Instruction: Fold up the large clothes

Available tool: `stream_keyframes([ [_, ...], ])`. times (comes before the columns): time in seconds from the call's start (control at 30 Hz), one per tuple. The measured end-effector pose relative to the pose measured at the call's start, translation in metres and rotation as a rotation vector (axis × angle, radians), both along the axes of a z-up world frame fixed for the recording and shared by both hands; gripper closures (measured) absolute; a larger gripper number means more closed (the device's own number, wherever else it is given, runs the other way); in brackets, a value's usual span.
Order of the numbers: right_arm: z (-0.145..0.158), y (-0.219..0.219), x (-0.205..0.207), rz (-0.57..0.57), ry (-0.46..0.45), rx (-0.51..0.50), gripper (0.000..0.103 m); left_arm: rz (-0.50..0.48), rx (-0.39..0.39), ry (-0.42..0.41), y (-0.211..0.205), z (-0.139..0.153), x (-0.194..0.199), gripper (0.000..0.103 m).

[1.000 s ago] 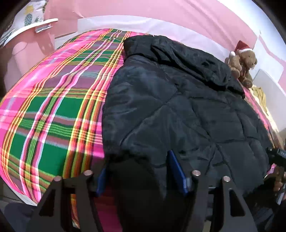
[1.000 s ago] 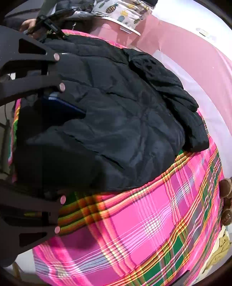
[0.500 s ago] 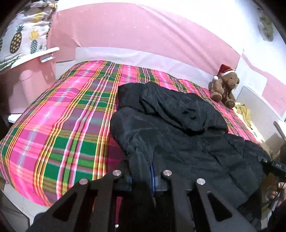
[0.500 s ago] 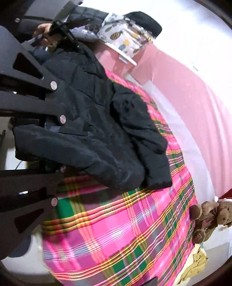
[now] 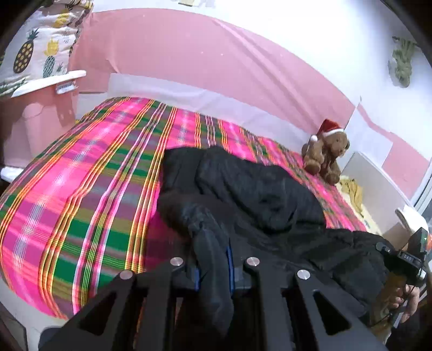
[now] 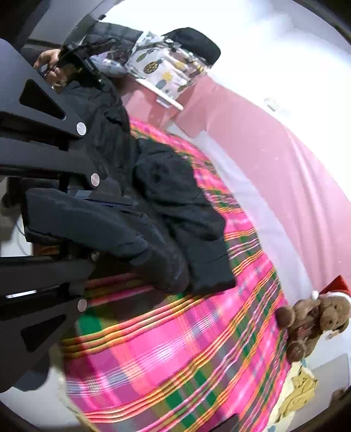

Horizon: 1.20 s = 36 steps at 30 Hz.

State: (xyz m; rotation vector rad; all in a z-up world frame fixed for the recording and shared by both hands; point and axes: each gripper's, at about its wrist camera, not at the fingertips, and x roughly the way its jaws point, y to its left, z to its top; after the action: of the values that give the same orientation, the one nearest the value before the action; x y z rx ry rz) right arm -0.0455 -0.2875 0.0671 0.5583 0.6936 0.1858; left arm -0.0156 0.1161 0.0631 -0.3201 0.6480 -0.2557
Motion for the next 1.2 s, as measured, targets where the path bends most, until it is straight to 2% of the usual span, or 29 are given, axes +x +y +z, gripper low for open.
stream_keyframes([
  [0.23, 0.033, -0.005, 0.055, -0.003, -0.059, -0.031, 0.090, -0.001, -0.001, -0.064, -0.004, 0.033, 0.051, 0.088],
  [0.47, 0.043, -0.020, 0.142, -0.019, -0.019, -0.039, 0.088, 0.013, 0.007, -0.046, -0.006, 0.043, 0.137, 0.088],
  [0.67, 0.023, -0.028, 0.221, -0.032, 0.088, -0.057, 0.086, 0.048, 0.036, 0.055, -0.010, 0.012, 0.214, 0.087],
  [0.8, -0.009, -0.033, 0.268, -0.032, 0.189, -0.070, 0.084, 0.068, 0.038, 0.146, -0.010, -0.024, 0.255, 0.086],
  [0.97, -0.050, -0.042, 0.306, -0.047, 0.275, -0.012, 0.079, 0.069, 0.037, 0.210, -0.012, -0.060, 0.286, 0.081],
  [1.1, -0.065, -0.053, 0.319, -0.036, 0.304, 0.073, 0.076, 0.042, -0.008, 0.241, -0.009, -0.058, 0.296, 0.079],
  [1.2, -0.057, -0.064, 0.320, -0.007, 0.308, 0.144, 0.066, 0.017, -0.059, 0.232, -0.003, -0.044, 0.296, 0.074],
])
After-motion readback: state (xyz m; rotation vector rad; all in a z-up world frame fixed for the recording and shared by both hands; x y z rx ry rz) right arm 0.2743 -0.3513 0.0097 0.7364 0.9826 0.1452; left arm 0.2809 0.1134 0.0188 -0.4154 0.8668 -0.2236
